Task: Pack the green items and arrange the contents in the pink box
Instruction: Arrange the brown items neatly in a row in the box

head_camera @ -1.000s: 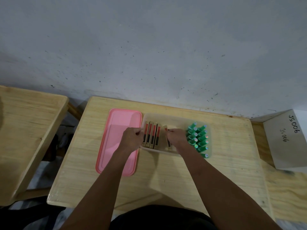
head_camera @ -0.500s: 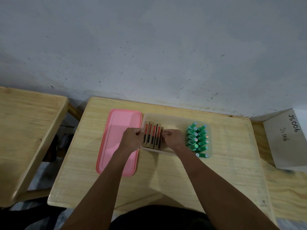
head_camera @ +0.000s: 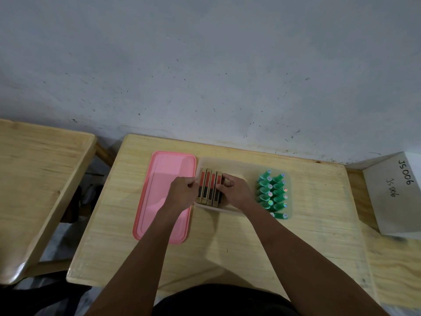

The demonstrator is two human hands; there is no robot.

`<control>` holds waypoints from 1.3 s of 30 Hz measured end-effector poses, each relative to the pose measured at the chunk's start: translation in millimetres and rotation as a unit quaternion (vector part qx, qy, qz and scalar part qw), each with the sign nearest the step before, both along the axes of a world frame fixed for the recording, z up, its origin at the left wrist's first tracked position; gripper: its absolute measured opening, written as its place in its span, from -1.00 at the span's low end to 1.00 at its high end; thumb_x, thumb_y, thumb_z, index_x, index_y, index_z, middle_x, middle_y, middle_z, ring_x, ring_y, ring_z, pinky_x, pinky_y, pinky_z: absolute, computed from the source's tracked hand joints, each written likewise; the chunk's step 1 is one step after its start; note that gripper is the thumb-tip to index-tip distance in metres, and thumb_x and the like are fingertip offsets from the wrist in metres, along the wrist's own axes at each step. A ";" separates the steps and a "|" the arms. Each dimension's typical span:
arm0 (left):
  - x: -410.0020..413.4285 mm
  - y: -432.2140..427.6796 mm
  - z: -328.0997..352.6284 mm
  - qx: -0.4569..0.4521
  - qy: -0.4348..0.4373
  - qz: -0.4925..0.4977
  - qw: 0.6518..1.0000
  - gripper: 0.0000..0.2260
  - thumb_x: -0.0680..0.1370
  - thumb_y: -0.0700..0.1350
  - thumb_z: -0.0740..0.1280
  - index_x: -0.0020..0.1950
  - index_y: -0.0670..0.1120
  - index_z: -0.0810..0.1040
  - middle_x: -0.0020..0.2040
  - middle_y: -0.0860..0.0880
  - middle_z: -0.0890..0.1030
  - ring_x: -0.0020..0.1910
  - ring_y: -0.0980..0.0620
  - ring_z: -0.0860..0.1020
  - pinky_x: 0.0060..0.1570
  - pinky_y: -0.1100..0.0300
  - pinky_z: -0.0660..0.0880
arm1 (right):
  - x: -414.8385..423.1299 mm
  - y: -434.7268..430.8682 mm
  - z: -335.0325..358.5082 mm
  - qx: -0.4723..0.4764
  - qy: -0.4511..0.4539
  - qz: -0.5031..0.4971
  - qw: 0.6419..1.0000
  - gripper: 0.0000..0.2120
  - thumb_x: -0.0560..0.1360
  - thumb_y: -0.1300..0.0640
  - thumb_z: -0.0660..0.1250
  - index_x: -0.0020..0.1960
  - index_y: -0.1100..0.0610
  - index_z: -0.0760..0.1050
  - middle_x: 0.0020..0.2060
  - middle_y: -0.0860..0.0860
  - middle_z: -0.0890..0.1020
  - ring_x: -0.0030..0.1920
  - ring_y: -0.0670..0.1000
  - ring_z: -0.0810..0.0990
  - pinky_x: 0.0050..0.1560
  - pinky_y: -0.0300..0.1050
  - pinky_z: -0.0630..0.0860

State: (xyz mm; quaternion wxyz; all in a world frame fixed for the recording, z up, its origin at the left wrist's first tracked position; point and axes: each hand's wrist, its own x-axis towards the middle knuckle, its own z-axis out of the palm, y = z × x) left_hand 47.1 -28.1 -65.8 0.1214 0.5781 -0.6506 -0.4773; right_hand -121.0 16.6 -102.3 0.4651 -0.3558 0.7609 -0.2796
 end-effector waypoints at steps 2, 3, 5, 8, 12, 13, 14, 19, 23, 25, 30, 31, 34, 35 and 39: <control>0.3 -0.2 0.0 0.002 0.001 -0.001 1.000 -0.73 0.62 -0.17 0.19 0.28 -0.19 0.53 -0.15 -0.08 0.64 -0.40 0.11 0.53 -0.42 0.42 0.40 | -0.6 -2.4 -0.8 0.002 0.017 -0.005 1.000 -0.53 0.52 0.08 0.40 0.41 0.06 0.44 0.22 0.05 0.62 0.19 0.02 0.61 0.29 0.03 0.50; 0.3 -0.1 0.4 0.003 0.001 -0.003 1.000 -0.73 0.62 -0.17 0.19 0.27 -0.19 0.54 -0.15 -0.07 0.64 -0.39 0.11 0.53 -0.42 0.41 0.40 | 0.4 -3.4 2.6 0.008 0.027 -0.002 1.000 -0.53 0.53 0.06 0.38 0.42 0.06 0.43 0.24 0.05 0.61 0.21 0.02 0.60 0.30 0.02 0.48; 0.2 0.3 0.7 0.003 -0.001 -0.006 1.000 -0.73 0.62 -0.17 0.19 0.27 -0.19 0.53 -0.15 -0.06 0.64 -0.40 0.12 0.52 -0.45 0.43 0.39 | 2.0 -3.8 9.5 0.012 0.045 0.031 0.998 -0.56 0.58 0.03 0.31 0.43 0.08 0.41 0.25 0.06 0.60 0.24 0.04 0.58 0.30 -0.05 0.45; -0.3 -0.2 -0.3 0.003 -0.004 -0.002 1.000 -0.71 0.62 -0.17 0.19 0.32 -0.19 0.49 -0.12 -0.10 0.65 -0.44 0.15 0.49 -0.52 0.48 0.35 | 0.5 -0.8 19.9 0.028 0.045 0.075 0.996 -0.55 0.64 0.05 0.18 0.51 0.09 0.26 0.36 0.10 0.50 0.32 0.07 0.49 0.25 -0.12 0.37; -0.4 -0.2 -0.3 0.005 0.003 0.006 1.000 -0.71 0.62 -0.17 0.20 0.32 -0.19 0.49 -0.13 -0.07 0.63 -0.43 0.15 0.50 -0.50 0.47 0.37 | -5.6 9.6 30.3 0.023 0.053 0.102 0.993 -0.55 0.58 0.14 0.28 0.46 0.08 0.36 0.11 0.04 0.58 0.09 -0.01 0.53 0.08 -0.17 0.43; -0.6 0.1 0.2 0.005 0.006 0.005 1.000 -0.71 0.62 -0.17 0.20 0.31 -0.20 0.50 -0.13 -0.07 0.63 -0.41 0.14 0.51 -0.46 0.44 0.39 | -7.3 10.6 29.3 0.024 0.073 0.101 0.992 -0.57 0.55 0.15 0.33 0.41 0.11 0.43 0.03 0.04 0.60 0.02 -0.02 0.53 0.03 -0.16 0.46; -0.9 0.2 0.5 0.004 0.006 0.004 1.000 -0.72 0.62 -0.18 0.20 0.30 -0.20 0.51 -0.12 -0.08 0.63 -0.40 0.14 0.52 -0.44 0.42 0.40 | -7.3 11.5 30.2 0.026 0.084 0.100 0.991 -0.61 0.53 0.14 0.37 0.35 0.14 0.49 -0.01 0.04 0.61 -0.04 -0.04 0.53 -0.01 -0.16 0.46; -0.7 0.1 -0.4 0.002 0.005 0.006 1.000 -0.72 0.62 -0.17 0.20 0.30 -0.20 0.50 -0.12 -0.11 0.64 -0.41 0.16 0.50 -0.51 0.48 0.37 | 2.3 6.7 20.4 0.050 0.043 0.036 0.997 -0.73 0.48 0.24 0.42 0.16 0.27 0.58 -0.19 0.08 0.65 -0.32 -0.03 0.62 -0.27 -0.22 0.55; -0.5 0.5 0.3 0.003 0.010 0.012 1.000 -0.69 0.62 -0.17 0.20 0.34 -0.22 0.46 -0.01 -0.18 0.66 -0.44 0.17 0.47 -0.56 0.49 0.35 | 5.8 4.1 17.1 0.042 0.033 -0.002 0.999 -0.78 0.50 0.27 0.39 0.15 0.25 0.57 -0.22 0.10 0.65 -0.38 -0.08 0.62 -0.41 -0.33 0.52; -0.7 0.7 0.2 0.004 0.012 0.010 1.000 -0.69 0.62 -0.18 0.19 0.35 -0.21 0.45 0.00 -0.18 0.66 -0.46 0.17 0.45 -0.58 0.49 0.34 | 5.8 3.6 16.1 0.038 0.031 -0.009 0.999 -0.77 0.50 0.26 0.39 0.16 0.25 0.57 -0.21 0.10 0.66 -0.36 -0.07 0.63 -0.40 -0.31 0.55; -0.7 0.1 -1.0 0.003 0.007 0.009 1.000 -0.69 0.62 -0.17 0.20 0.35 -0.20 0.46 0.02 -0.18 0.66 -0.48 0.17 0.44 -0.59 0.49 0.33 | 3.9 2.6 14.8 0.046 0.013 -0.018 0.999 -0.74 0.50 0.26 0.40 0.18 0.25 0.56 -0.19 0.11 0.65 -0.41 -0.11 0.61 -0.48 -0.34 0.51; -0.6 -0.1 -1.7 0.005 0.007 0.010 1.000 -0.69 0.62 -0.17 0.20 0.35 -0.20 0.45 0.03 -0.19 0.66 -0.49 0.17 0.44 -0.59 0.49 0.33 | 3.3 2.2 14.2 0.046 0.013 -0.019 0.999 -0.75 0.50 0.26 0.40 0.17 0.25 0.56 -0.19 0.11 0.65 -0.43 -0.12 0.60 -0.49 -0.35 0.50; -0.4 -0.4 -2.7 0.007 0.011 0.012 1.000 -0.69 0.62 -0.17 0.20 0.35 -0.20 0.46 0.03 -0.21 0.66 -0.47 0.16 0.46 -0.57 0.49 0.36 | 3.4 2.4 15.0 0.050 0.014 -0.017 0.998 -0.76 0.49 0.27 0.41 0.15 0.25 0.56 -0.19 0.12 0.65 -0.46 -0.14 0.58 -0.51 -0.35 0.48; -0.4 -0.4 -2.8 0.007 0.012 0.011 1.000 -0.69 0.62 -0.17 0.20 0.35 -0.21 0.46 0.03 -0.21 0.66 -0.47 0.15 0.47 -0.57 0.49 0.36 | 2.9 2.5 14.2 0.051 0.013 -0.016 0.998 -0.76 0.49 0.27 0.42 0.15 0.25 0.57 -0.19 0.12 0.65 -0.44 -0.12 0.59 -0.50 -0.33 0.50; -0.5 -0.2 -2.3 0.006 0.008 0.006 1.000 -0.69 0.62 -0.18 0.20 0.35 -0.22 0.45 0.04 -0.20 0.66 -0.46 0.16 0.47 -0.56 0.49 0.37 | 0.8 3.7 14.2 0.058 0.011 -0.008 0.998 -0.75 0.46 0.27 0.44 0.14 0.24 0.59 -0.20 0.09 0.66 -0.40 -0.09 0.61 -0.46 -0.34 0.49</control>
